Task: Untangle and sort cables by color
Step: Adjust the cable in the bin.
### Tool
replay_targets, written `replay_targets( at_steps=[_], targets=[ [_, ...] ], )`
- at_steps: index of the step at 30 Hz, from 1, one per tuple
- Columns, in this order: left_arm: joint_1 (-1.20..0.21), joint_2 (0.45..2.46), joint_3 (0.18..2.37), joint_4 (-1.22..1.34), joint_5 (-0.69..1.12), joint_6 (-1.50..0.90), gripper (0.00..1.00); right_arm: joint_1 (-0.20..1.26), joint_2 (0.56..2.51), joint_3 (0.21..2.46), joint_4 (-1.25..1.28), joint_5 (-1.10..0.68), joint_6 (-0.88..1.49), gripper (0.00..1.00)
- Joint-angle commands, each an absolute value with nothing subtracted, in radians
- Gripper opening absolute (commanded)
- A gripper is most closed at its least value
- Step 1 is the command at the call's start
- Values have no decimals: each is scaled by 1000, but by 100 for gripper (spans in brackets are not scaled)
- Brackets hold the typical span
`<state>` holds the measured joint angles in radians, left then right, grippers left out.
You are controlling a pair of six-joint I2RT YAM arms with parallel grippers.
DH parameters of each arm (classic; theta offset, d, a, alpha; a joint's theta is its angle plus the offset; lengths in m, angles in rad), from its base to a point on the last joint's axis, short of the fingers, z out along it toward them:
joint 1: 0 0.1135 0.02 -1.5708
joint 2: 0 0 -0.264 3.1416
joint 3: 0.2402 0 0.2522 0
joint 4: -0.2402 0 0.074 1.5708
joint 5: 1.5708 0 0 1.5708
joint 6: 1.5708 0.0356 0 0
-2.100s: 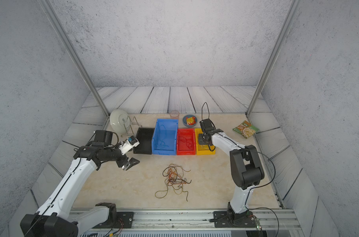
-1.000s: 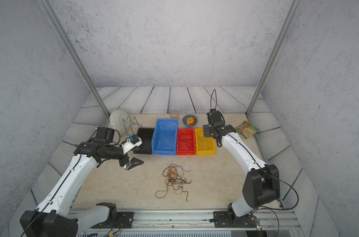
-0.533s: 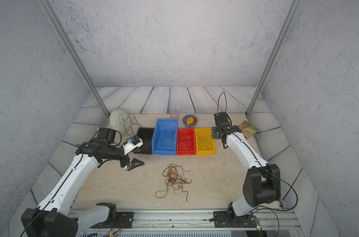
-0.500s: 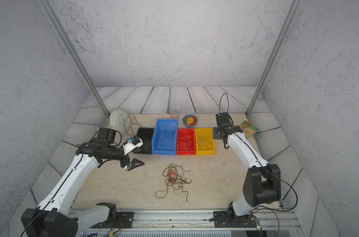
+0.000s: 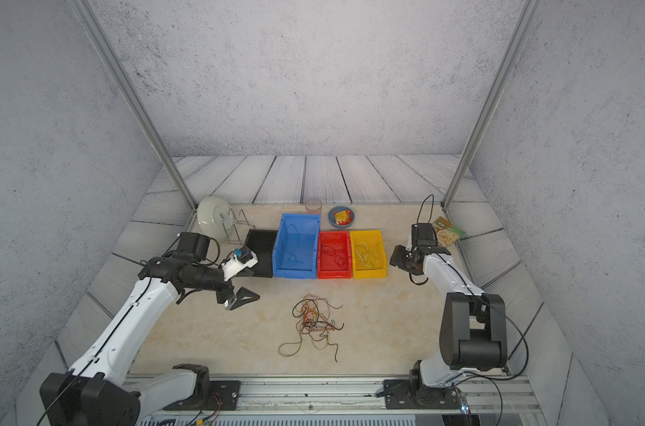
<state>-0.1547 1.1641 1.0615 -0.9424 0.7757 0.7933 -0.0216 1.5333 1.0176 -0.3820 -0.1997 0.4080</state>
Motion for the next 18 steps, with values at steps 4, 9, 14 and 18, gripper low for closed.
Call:
replay_targets(
  at_steps=[4,9,14,18],
  targets=[
    [-162,1166,1046,-973,799,815,93,-29,1593,1045,-332,-265,416,54],
    [-163,1176,1046,-988,795,827,93,-51,1651,1026,-248,-292,460,44],
    [-163,1186,1042,-987,809,816,93,-54,1701,1058,-191,-333,462,16],
    [-162,1192,1041,-997,793,825,93,-53,1702,1065,-167,-313,445,0]
  ],
)
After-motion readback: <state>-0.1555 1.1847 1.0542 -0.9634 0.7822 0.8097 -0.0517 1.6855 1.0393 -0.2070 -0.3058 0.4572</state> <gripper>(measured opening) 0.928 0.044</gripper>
